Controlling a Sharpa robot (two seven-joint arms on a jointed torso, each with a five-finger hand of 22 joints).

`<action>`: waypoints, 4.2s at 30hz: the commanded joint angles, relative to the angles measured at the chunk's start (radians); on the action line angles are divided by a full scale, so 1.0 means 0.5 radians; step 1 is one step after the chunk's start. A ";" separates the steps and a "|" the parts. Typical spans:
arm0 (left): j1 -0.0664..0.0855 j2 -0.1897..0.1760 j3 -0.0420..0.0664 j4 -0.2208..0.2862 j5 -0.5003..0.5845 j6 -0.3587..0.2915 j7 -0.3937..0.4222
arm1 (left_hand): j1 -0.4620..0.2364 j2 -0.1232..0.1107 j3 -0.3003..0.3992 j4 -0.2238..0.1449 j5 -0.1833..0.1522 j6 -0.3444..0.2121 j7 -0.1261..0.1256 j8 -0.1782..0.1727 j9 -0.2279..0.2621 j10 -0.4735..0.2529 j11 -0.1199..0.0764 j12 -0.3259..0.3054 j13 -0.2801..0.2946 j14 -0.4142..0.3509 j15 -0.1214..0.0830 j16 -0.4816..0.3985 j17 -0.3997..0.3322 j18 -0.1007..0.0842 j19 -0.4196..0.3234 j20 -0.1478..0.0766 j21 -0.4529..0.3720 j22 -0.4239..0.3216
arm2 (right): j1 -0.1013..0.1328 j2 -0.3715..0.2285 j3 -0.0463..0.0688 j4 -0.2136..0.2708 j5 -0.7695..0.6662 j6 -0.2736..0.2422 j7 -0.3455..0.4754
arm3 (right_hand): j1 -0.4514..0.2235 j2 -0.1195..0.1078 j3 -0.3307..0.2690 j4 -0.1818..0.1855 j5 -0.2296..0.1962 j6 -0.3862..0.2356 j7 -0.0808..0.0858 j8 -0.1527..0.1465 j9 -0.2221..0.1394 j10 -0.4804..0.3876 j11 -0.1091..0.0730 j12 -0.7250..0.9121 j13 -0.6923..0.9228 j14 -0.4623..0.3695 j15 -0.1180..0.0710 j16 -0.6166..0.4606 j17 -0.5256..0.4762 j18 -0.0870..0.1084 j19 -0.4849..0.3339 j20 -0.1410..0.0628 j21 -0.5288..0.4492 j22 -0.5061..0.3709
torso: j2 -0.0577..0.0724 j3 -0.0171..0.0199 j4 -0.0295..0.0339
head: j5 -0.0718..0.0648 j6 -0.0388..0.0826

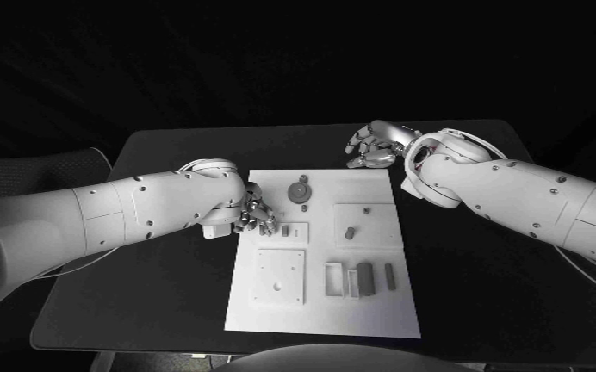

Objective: Assemble the parts on the task board

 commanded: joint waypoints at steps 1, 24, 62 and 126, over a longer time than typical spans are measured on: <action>0.000 0.002 0.000 0.003 -0.006 -0.005 0.021 | -0.020 0.004 0.000 0.012 -0.012 -0.001 0.010 -0.008 0.003 -0.004 0.008 0.007 -0.003 -0.002 -0.005 0.009 -0.002 0.038 0.002 -0.005 -0.003 0.034 | -0.001 -0.001 0.001 0.004 0.005 0.019 0.008 | -0.014 0.011 -0.003 0.011 0.007 -0.001 0.011 -0.001 -0.003 -0.010 -0.002 -0.004 -0.003 0.000 -0.011 -0.007 0.003 0.029 -0.012 -0.003 -0.004 0.028 | 0.000 -0.0007 0.000 | 0.000 0.000; 0.000 0.001 0.000 0.000 -0.024 -0.015 0.021 | -0.069 -0.219 0.035 0.213 -0.281 -0.031 0.021 -0.040 0.031 -0.030 0.018 0.022 -0.006 -0.029 -0.015 0.023 -0.010 0.039 -0.006 -0.014 -0.017 0.034 | -0.001 -0.002 0.001 0.003 0.005 0.020 0.008 | -0.015 0.008 -0.004 0.012 0.007 -0.002 0.011 -0.002 -0.004 -0.012 -0.002 -0.004 -0.003 -0.001 -0.011 -0.008 0.003 0.029 -0.013 -0.002 -0.005 0.028 | 0.000 -0.0003 0.000 | 0.001 -0.005; 0.078 -0.161 0.059 0.112 0.051 -0.781 0.748 | 0.235 -0.083 0.104 -0.009 -0.275 -0.466 0.268 -0.317 -0.114 -0.556 0.274 -0.469 -0.244 -0.508 0.248 -0.446 -0.242 -0.024 -0.512 0.214 -0.410 -0.135 | -0.019 -0.001 0.001 -0.033 0.012 0.023 0.015 | -0.014 0.006 -0.003 0.013 0.007 -0.007 0.012 -0.004 -0.007 -0.012 -0.001 -0.003 -0.003 -0.001 -0.010 -0.009 0.003 0.029 -0.013 -0.003 -0.006 0.028 | 0.000 0.0016 -0.001 | -0.015 0.045; -0.110 0.169 -0.002 -0.235 -1.201 -0.859 1.443 | 0.754 -0.071 0.058 -0.116 -0.261 -0.513 0.224 -0.371 -0.644 -0.451 0.341 -1.618 -0.810 0.223 0.241 0.043 -0.157 0.340 0.256 0.218 0.120 0.029 | -0.027 -0.004 0.001 -0.018 0.015 0.043 0.020 | -0.013 0.011 -0.002 0.016 0.007 -0.009 0.013 -0.003 -0.008 -0.010 0.000 0.000 -0.003 0.004 -0.010 -0.006 0.004 0.029 -0.007 -0.004 -0.004 0.029 | 0.000 0.0022 0.002 | -0.078 0.022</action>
